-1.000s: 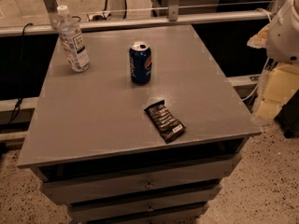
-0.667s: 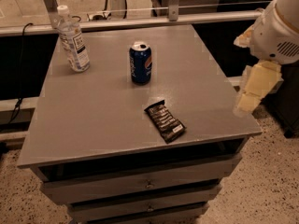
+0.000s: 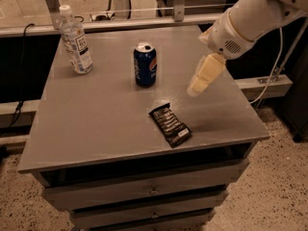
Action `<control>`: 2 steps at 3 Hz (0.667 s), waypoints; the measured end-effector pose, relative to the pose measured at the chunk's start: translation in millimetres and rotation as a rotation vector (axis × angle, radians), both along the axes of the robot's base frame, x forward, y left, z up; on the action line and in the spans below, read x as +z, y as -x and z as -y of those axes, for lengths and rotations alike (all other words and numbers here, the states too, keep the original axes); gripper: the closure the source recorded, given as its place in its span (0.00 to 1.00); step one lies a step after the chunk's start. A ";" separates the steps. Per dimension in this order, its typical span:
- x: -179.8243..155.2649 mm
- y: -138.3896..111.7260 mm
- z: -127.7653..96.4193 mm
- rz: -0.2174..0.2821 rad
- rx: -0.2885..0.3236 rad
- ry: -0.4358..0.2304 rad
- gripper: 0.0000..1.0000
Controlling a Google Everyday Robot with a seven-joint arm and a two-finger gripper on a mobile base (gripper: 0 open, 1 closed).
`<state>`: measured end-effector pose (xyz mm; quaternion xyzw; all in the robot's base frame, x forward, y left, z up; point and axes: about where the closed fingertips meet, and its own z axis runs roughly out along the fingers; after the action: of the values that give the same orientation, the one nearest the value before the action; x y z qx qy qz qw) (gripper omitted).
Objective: Pick pepsi can
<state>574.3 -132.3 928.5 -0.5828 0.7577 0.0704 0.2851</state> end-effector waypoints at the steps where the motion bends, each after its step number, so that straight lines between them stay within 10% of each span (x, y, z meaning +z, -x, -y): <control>1: -21.3 -43.9 -44.2 0.034 0.008 -0.162 0.00; 2: -32.4 -75.7 -82.4 0.059 0.015 -0.310 0.00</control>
Offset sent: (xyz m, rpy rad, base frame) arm 0.1167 0.1265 -0.0406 0.5039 -0.0961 0.0208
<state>650.0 -49.9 896.1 -0.5393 0.7248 0.1713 0.3931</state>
